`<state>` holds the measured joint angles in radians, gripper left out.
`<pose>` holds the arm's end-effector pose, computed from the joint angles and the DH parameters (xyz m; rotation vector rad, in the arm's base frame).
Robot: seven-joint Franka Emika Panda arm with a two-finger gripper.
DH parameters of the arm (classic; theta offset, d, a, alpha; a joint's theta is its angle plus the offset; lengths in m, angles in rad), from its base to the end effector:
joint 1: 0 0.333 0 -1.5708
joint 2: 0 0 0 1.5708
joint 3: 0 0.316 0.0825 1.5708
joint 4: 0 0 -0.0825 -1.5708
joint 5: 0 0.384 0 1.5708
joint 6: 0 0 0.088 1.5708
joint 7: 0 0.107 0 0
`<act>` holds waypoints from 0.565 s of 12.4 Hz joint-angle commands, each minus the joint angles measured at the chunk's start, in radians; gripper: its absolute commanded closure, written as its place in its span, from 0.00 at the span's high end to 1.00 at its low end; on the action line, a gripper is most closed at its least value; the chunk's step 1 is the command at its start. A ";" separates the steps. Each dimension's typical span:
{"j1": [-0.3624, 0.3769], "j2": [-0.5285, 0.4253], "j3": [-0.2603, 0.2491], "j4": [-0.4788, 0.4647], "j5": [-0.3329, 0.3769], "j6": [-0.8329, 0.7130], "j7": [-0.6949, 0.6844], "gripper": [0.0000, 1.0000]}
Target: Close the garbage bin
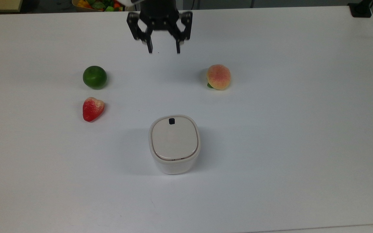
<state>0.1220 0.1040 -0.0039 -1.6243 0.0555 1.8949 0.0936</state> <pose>0.6068 0.0762 0.5692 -3.0609 -0.0172 -0.2455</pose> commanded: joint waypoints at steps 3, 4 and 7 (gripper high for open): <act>-0.004 -0.130 -0.004 -0.011 0.001 -0.201 0.003 1.00; -0.013 -0.142 -0.004 -0.011 0.001 -0.232 0.002 1.00; -0.053 -0.148 -0.004 -0.009 0.010 -0.234 -0.002 1.00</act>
<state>0.0992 -0.0298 -0.0067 -1.6186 0.0555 1.6673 0.0959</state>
